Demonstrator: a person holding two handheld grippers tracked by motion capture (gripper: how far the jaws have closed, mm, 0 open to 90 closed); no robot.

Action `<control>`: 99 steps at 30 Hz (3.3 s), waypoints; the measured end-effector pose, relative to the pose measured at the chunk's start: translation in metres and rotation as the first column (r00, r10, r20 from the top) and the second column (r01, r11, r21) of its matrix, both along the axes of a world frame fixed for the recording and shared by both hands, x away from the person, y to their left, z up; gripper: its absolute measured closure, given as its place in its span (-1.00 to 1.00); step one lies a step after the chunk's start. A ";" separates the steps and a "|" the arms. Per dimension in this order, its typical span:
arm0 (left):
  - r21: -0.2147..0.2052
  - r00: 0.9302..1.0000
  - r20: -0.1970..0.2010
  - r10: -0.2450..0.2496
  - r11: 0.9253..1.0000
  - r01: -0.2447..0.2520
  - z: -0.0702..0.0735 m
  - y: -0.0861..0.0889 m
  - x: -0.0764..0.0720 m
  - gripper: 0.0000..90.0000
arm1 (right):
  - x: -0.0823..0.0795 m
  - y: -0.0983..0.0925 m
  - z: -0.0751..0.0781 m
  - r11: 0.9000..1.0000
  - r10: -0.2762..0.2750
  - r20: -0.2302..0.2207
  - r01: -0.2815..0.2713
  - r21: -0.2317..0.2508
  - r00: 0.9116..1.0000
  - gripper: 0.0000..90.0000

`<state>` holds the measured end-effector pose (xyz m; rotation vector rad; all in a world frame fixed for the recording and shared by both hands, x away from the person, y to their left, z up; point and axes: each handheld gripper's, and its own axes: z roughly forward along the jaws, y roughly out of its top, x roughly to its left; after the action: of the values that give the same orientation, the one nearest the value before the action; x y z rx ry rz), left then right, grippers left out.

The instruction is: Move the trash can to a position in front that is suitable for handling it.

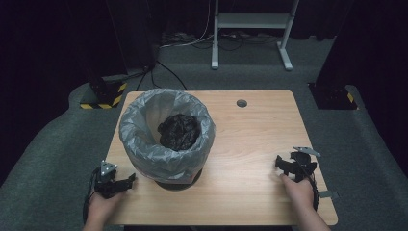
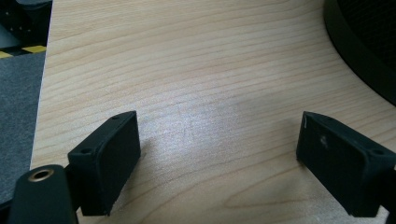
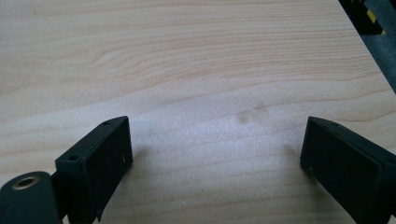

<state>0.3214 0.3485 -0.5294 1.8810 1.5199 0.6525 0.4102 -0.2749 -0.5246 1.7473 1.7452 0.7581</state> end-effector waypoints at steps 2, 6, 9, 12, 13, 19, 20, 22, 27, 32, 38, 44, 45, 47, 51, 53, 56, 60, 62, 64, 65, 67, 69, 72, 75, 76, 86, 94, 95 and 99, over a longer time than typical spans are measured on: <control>-0.002 1.000 -0.001 -0.002 1.000 0.002 0.000 0.000 0.000 -0.70 | -0.001 0.000 0.000 1.000 0.016 -0.003 -0.016 -0.012 1.000 -0.81; -0.002 1.000 -0.001 -0.001 1.000 0.001 0.000 0.000 0.000 -0.70 | -0.002 0.000 0.000 1.000 0.018 -0.004 -0.018 -0.011 1.000 -0.81; -0.005 1.000 -0.002 -0.004 1.000 0.004 0.000 0.000 0.000 -0.71 | -0.004 -0.001 0.000 0.999 0.034 -0.002 -0.034 -0.012 0.999 -0.81; -0.006 1.000 -0.003 -0.006 1.000 0.006 0.000 0.001 0.000 -0.71 | -0.004 -0.002 0.000 0.999 0.048 -0.002 -0.048 -0.013 0.999 -0.80; -0.006 1.000 -0.004 -0.007 1.000 0.007 0.000 0.001 0.000 -0.71 | -0.006 -0.004 0.000 0.997 0.072 -0.001 -0.072 -0.014 0.997 -0.79; -0.007 1.000 -0.007 -0.014 1.000 0.014 0.000 0.001 0.001 -0.72 | -0.006 -0.001 0.004 0.997 0.079 -0.003 -0.079 -0.003 0.997 -0.74; -0.007 1.000 -0.007 -0.015 1.000 0.015 0.000 0.001 0.001 -0.72 | -0.006 0.001 0.007 0.996 0.086 0.009 -0.086 -0.008 0.996 -0.74; -0.005 1.000 -0.007 -0.015 1.000 0.015 0.000 0.001 0.001 -0.72 | -0.008 0.007 0.014 0.992 0.123 0.046 -0.123 -0.015 0.991 -0.74; -0.016 1.000 -0.011 -0.011 1.000 0.011 0.002 0.002 0.000 -0.69 | -0.016 0.032 0.032 0.976 0.220 0.131 -0.218 -0.029 0.967 -0.76; -0.040 0.999 -0.036 -0.017 0.999 0.016 0.005 0.003 -0.002 -0.69 | -0.024 0.063 0.047 0.949 0.315 0.168 -0.313 -0.037 0.934 -0.78; -0.044 1.000 -0.008 0.004 0.999 -0.004 0.020 0.004 -0.003 -0.69 | -0.030 0.092 0.056 0.921 0.387 0.188 -0.388 -0.035 0.903 -0.79; -0.065 1.000 0.023 0.022 0.998 -0.020 0.037 0.005 -0.005 -0.68 | -0.032 0.118 0.061 0.886 0.464 0.168 -0.459 -0.067 0.870 -0.79; -0.074 0.999 0.029 0.028 0.997 -0.025 0.042 0.006 -0.006 -0.68 | -0.031 0.121 0.062 0.881 0.473 0.161 -0.467 -0.077 0.866 -0.79; -0.076 0.999 0.038 0.031 0.997 -0.028 0.045 0.006 -0.006 -0.68 | -0.030 0.124 0.064 0.880 0.475 0.160 -0.469 -0.076 0.865 -0.78; -0.081 0.997 0.069 0.037 0.996 -0.032 0.059 0.006 -0.005 -0.68 | -0.026 0.136 0.069 0.882 0.470 0.173 -0.470 -0.043 0.866 -0.78; -0.069 0.995 0.088 0.048 0.997 -0.042 0.067 0.007 -0.003 -0.68 | -0.023 0.145 0.074 0.881 0.468 0.185 -0.474 -0.013 0.864 -0.78; -0.082 0.993 0.107 0.054 0.996 -0.045 0.072 0.008 -0.001 -0.68 | -0.020 0.151 0.079 0.879 0.468 0.195 -0.476 -0.005 0.862 -0.78; -0.055 0.990 0.129 0.056 0.997 -0.049 0.080 0.005 0.003 -0.68 | -0.016 0.165 0.094 0.872 0.472 0.228 -0.489 0.023 0.852 -0.78; -0.048 0.989 0.136 0.053 0.998 -0.047 0.082 0.005 0.004 -0.68 | -0.015 0.169 0.098 0.869 0.477 0.236 -0.495 0.021 0.847 -0.78; -0.038 0.989 0.141 0.051 0.998 -0.046 0.084 0.005 0.005 -0.68 | -0.014 0.172 0.100 0.868 0.480 0.241 -0.497 0.013 0.843 -0.78; -0.037 0.988 0.145 0.050 0.998 -0.046 0.086 0.005 0.006 -0.68 | -0.013 0.175 0.103 0.867 0.480 0.249 -0.498 0.010 0.841 -0.77; -0.044 0.987 0.150 0.054 0.998 -0.048 0.089 0.005 0.008 -0.68 | -0.011 0.179 0.106 0.867 0.480 0.254 -0.499 0.008 0.839 -0.77; -0.052 0.986 0.161 0.053 0.998 -0.045 0.093 0.005 0.010 -0.68 | -0.010 0.185 0.109 0.867 0.480 0.256 -0.498 0.005 0.839 -0.77; -0.061 0.983 0.176 0.048 0.997 -0.038 0.099 0.003 0.013 -0.68 | -0.008 0.190 0.111 0.866 0.483 0.264 -0.501 0.002 0.835 -0.76; -0.061 0.980 0.199 0.022 0.998 -0.010 0.107 -0.007 0.017 -0.68 | -0.005 0.198 0.112 0.867 0.480 0.274 -0.498 -0.004 0.833 -0.75; -0.059 0.979 0.204 0.015 0.998 -0.003 0.109 -0.010 0.017 -0.68 | -0.005 0.199 0.112 0.868 0.478 0.276 -0.496 -0.005 0.834 -0.75; -0.047 0.974 0.223 -0.032 0.998 0.044 0.114 -0.026 0.021 -0.68 | -0.004 0.212 0.110 0.868 0.478 0.290 -0.496 -0.014 0.829 -0.74; -0.021 0.973 0.228 -0.039 0.999 0.045 0.114 -0.032 0.020 -0.64 | -0.008 0.217 0.109 0.868 0.478 0.307 -0.496 -0.020 0.823 -0.70; -0.022 0.973 0.228 -0.039 0.999 0.046 0.114 -0.032 0.020 -0.63 | -0.008 0.217 0.109 0.868 0.478 0.307 -0.497 -0.020 0.823 -0.70; -0.024 0.973 0.229 -0.044 0.998 0.051 0.114 -0.033 0.019 -0.59 | -0.008 0.217 0.109 0.867 0.480 0.308 -0.498 -0.021 0.821 -0.70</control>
<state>0.3403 0.3158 -0.4153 1.7481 1.3272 0.7908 0.4023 -0.0582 -0.4152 1.1279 1.9810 1.2371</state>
